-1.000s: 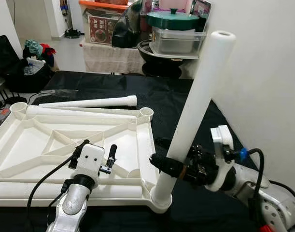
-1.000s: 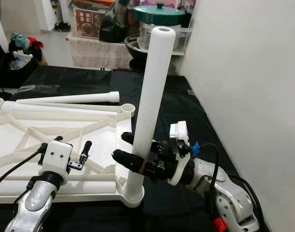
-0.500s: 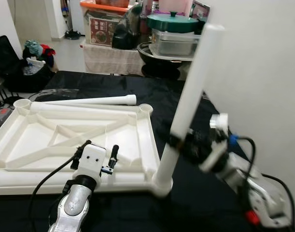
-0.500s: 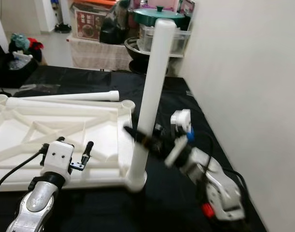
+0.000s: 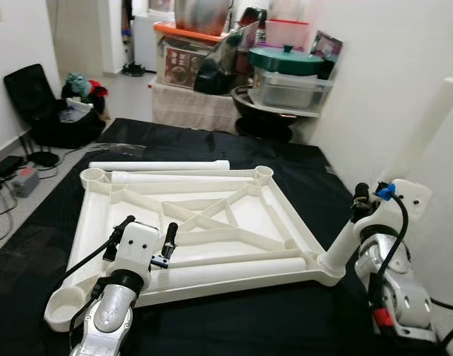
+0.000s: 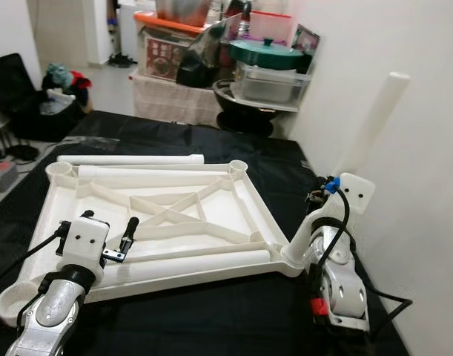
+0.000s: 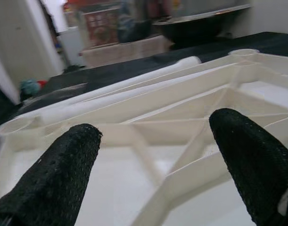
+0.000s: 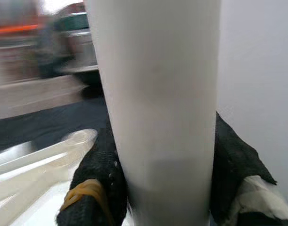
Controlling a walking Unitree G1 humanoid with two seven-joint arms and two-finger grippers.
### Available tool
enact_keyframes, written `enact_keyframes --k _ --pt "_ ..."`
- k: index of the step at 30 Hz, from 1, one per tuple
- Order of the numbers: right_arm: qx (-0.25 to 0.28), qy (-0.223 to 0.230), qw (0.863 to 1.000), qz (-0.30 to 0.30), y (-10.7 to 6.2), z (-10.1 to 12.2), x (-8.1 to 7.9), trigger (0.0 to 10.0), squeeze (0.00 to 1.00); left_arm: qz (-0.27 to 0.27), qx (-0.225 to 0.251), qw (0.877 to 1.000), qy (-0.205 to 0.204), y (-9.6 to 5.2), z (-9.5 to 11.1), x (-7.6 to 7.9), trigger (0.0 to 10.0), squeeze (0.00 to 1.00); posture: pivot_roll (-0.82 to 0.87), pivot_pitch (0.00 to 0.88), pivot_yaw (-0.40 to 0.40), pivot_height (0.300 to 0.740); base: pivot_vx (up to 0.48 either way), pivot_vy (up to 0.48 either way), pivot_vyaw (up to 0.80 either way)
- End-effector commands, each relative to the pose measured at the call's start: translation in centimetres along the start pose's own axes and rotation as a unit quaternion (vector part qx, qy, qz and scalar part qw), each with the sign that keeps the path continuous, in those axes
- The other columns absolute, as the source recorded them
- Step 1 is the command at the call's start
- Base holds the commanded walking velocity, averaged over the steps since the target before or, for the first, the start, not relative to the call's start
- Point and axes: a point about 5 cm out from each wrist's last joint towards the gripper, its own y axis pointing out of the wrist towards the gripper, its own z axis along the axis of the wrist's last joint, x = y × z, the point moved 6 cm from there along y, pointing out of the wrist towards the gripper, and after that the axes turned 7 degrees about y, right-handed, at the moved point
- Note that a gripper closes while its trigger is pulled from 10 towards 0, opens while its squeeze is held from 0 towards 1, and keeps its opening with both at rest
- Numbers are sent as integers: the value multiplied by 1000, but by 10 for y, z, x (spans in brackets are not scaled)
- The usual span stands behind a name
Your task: Building children table
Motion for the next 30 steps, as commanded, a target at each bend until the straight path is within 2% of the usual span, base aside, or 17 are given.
enact_keyframes --k 1,2,3,4,5,7,8,9,10,12,13,14,16,18,20,28,30 --pt "-114 104 968 196 -18 -48 -69 10000 0 -11 1 1000 0 2 1 6 10000 0 110 0 -109 740 0 0 0" --pt "-111 132 939 296 -33 -37 -97 10000 0 -12 1 1000 1 2 1 6 10000 0 109 0 -108 740 0 0 0" --pt "-111 132 939 296 -33 -37 -97 10000 0 -12 1 1000 1 2 1 6 10000 0 109 0 -108 740 0 0 0" --pt "-96 140 907 387 -55 -23 -114 10000 0 -12 1 1000 1 2 1 5 10000 0 116 0 -108 740 0 0 0" --pt "-93 152 880 441 -70 -13 -118 10000 0 -13 1 1000 1 3 0 5 10000 0 117 0 -111 740 0 0 0" --pt "-93 152 880 441 -70 -13 -118 10000 0 -13 1 1000 1 3 0 5 10000 0 117 0 -111 740 0 0 0" --pt "-94 149 857 484 -84 -6 -119 10000 490 -13 1 1000 2 3 0 4 10000 0 119 0 -115 740 0 0 0" --pt "-94 149 857 484 -84 -6 -119 10000 490 -13 1 1000 2 3 0 4 10000 0 119 0 -115 740 0 0 0" --pt "-96 134 845 509 -94 -1 -119 10000 478 -11 1 1000 2 3 0 2 10000 0 120 0 -116 740 0 0 0" --pt "-96 134 845 509 -94 -1 -119 10000 478 -11 1 1000 2 3 0 2 10000 0 120 0 -116 740 0 0 0" --pt "-101 124 837 523 -99 1 -119 10000 0 -11 0 1000 2 3 0 1 10000 0 119 0 -118 740 0 0 0" --pt "-107 110 828 539 -106 1 -120 10000 0 -11 0 1000 2 4 0 2 10000 0 119 0 -118 740 0 0 0" --pt "-107 110 828 539 -106 1 -120 10000 0 -11 0 1000 2 4 0 2 10000 0 119 0 -118 740 0 0 0" --pt "-125 91 808 569 -118 -5 -124 10000 0 -12 1 1000 2 3 0 3 10000 0 123 0 -118 740 0 0 0" --pt "-125 91 808 569 -118 -5 -124 10000 0 -12 1 1000 2 3 0 3 10000 0 123 0 -118 740 0 0 0" --pt "-147 85 790 589 -127 -10 -120 10000 0 -12 1 1000 1 -1 1 7 10000 0 101 0 -120 740 0 0 0" --pt "-147 85 790 589 -127 -10 -120 10000 0 -12 1 1000 1 -1 1 7 10000 0 101 0 -120 740 0 0 0"
